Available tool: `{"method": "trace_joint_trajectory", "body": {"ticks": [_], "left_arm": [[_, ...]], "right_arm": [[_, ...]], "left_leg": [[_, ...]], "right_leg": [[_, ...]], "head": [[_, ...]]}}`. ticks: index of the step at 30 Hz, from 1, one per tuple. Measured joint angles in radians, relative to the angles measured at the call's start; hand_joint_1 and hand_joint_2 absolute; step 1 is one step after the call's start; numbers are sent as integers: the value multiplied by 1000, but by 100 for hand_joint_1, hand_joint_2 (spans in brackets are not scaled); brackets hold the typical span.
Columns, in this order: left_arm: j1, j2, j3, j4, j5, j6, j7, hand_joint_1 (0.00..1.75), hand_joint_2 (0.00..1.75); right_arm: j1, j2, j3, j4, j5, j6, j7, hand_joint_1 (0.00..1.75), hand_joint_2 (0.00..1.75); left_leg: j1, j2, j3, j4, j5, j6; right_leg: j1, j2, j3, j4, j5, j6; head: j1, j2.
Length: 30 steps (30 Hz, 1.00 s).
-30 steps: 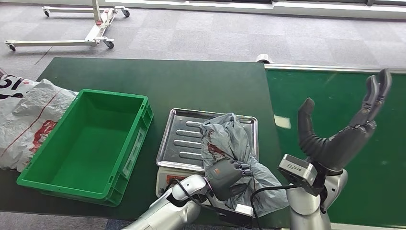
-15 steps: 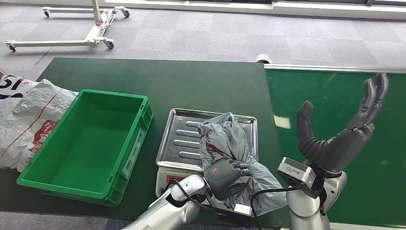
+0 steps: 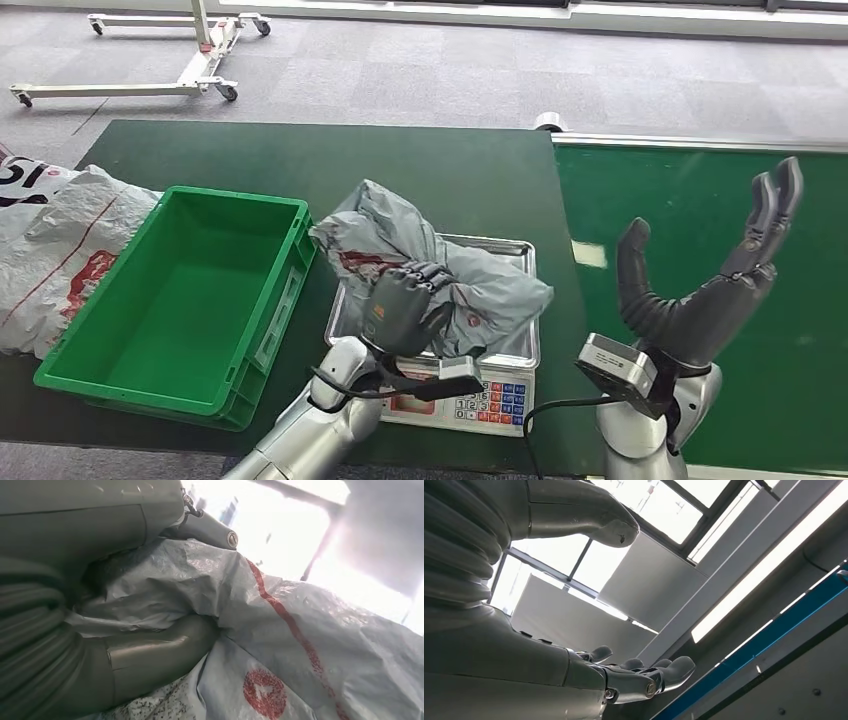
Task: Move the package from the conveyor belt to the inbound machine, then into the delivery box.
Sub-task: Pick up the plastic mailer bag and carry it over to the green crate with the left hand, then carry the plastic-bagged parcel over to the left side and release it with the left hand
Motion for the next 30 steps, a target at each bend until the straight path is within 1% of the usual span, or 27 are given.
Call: {"method": "trace_joint_trajectory", "body": {"ticks": [2,4,6,8,11,15,16,18,19,21,23,24,26,30], "left_arm": [[4,24,79,-78,-11,68,30,175,175],[11,45,187,-171,11,106,34,175,175],[18,65,294,-257,30,107,33,175,175],[31,77,363,-319,26,103,33,175,175],[52,79,411,-376,4,111,33,175,175],[65,79,446,-417,-25,130,47,175,175],[67,79,451,-423,-50,137,59,175,175],[69,78,468,-434,-162,148,105,175,175],[69,77,480,-437,-244,148,140,175,175],[64,75,505,-429,-413,131,241,175,175],[48,77,529,-390,-502,98,356,175,175],[35,81,540,-359,-509,85,398,175,175],[6,94,564,-282,-501,79,440,175,175],[-43,125,611,-126,-490,103,463,175,175]], "right_arm": [[4,0,-3,0,7,0,5,0,175],[11,0,-14,0,15,0,11,0,175],[20,0,-29,0,13,-1,7,0,175],[26,0,-41,0,12,-1,2,0,175],[30,0,-49,0,16,-1,1,0,175],[36,0,-53,0,21,-1,12,0,175],[37,0,-53,0,23,-1,17,0,175],[37,0,-53,-1,27,-1,23,0,175],[38,0,-53,-1,28,-1,26,0,175],[38,0,-53,-1,33,-1,32,0,175],[38,0,-53,-1,36,-1,35,0,175],[38,0,-53,-1,36,-1,35,0,175],[39,0,-53,-1,36,-1,34,0,175],[39,0,-53,-2,29,-1,33,0,175]], "left_leg": [[1,0,0,0,0,0],[1,1,0,0,0,0],[1,1,0,0,0,0],[1,0,0,0,0,0],[1,-1,-1,0,0,0],[0,-1,-1,0,0,0],[0,-1,-1,0,0,0],[0,-1,0,0,0,0],[0,-1,0,0,0,0],[0,-1,0,0,0,0],[0,-1,0,0,0,0],[0,0,0,0,0,-1],[0,0,0,0,1,-1],[1,0,0,0,1,-2]], "right_leg": [[0,0,0,1,0,0],[0,1,-1,1,0,0],[0,2,-1,1,0,-1],[0,0,-1,1,-1,-1],[0,-1,-1,1,-1,-1],[-1,-1,-1,1,-1,-1],[-1,-1,-1,1,-1,-1],[-1,-1,-1,0,-1,-1],[-1,-1,-1,0,-1,-1],[-1,-1,-1,0,-1,-1],[0,-1,-1,1,-1,-1],[0,0,-1,1,-1,-2],[1,0,-1,1,0,-2],[1,0,-1,1,0,-3]], "head": [[0,0],[0,0],[0,0],[0,0],[0,0],[0,0],[0,0],[0,0],[0,0],[0,0],[0,0],[0,0],[0,0],[0,0]]}}
